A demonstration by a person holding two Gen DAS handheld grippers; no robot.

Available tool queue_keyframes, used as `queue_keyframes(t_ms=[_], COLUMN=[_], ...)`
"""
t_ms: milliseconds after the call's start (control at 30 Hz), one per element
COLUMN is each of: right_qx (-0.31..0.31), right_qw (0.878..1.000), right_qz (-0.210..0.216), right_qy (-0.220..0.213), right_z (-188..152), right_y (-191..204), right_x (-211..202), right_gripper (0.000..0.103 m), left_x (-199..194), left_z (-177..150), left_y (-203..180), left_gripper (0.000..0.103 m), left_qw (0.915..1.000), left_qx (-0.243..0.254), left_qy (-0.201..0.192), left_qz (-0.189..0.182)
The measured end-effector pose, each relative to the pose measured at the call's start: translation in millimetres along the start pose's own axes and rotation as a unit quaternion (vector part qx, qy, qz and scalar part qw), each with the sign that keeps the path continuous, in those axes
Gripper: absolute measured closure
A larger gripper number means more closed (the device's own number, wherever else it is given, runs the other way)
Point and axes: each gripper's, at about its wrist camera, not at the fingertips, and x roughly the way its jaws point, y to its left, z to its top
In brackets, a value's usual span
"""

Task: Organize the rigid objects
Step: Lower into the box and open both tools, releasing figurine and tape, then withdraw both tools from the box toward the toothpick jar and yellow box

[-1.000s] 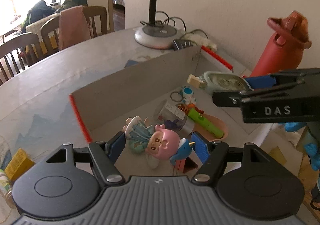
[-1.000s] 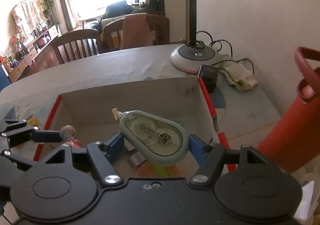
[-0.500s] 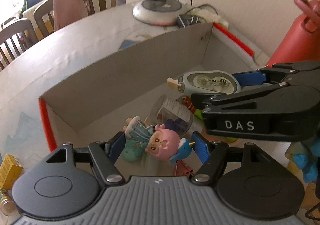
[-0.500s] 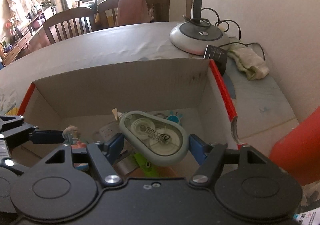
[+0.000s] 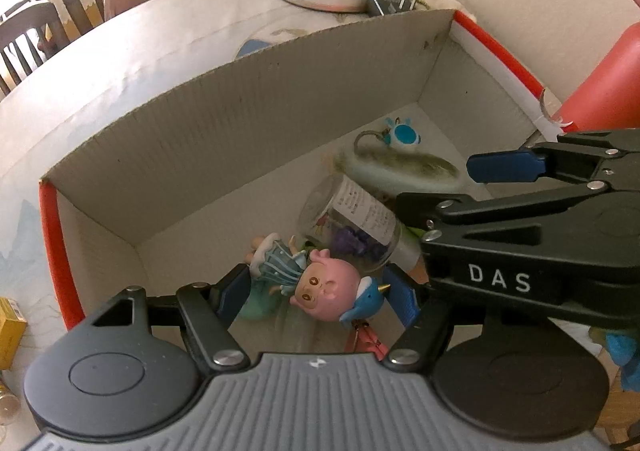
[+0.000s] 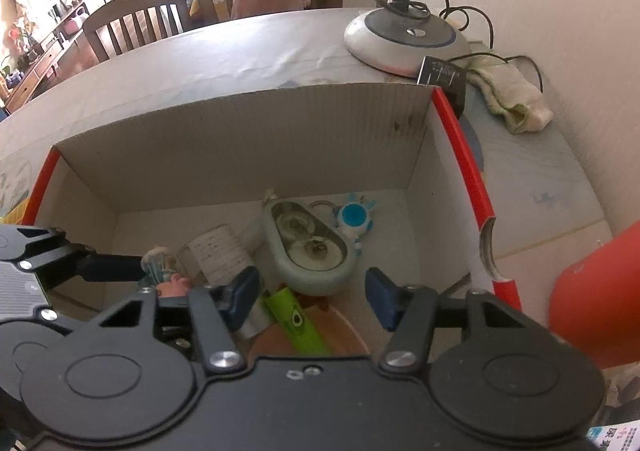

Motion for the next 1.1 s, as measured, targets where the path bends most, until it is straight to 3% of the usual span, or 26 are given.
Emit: queue_keyframes(t_ms=[300,567,1100], right_qx=[-0.002,0.004,0.018], right_qw=[1.000,1.000,0.997], right_qz=[0.007,0.013,0.031], right_qy=[-0.011,-0.021,-0.062], right_z=[-1,-3,-20], right_y=[1,1,28], right_x=[-8,-19,-72], right_gripper=[0.040,0.037,0.031], left_x=[2,-10,-72], left_z=[2,-2,-28], left_y=[-3,-7,6], left_gripper=[0.030,0.029,0.029], left_qw=[0.9997,0.9992,0.9958], left_qx=[0.015,0.033,0.034], left_qy=[0.013,0.002,-0.074], left_qz=[-0.012,-0.023,-0.043])
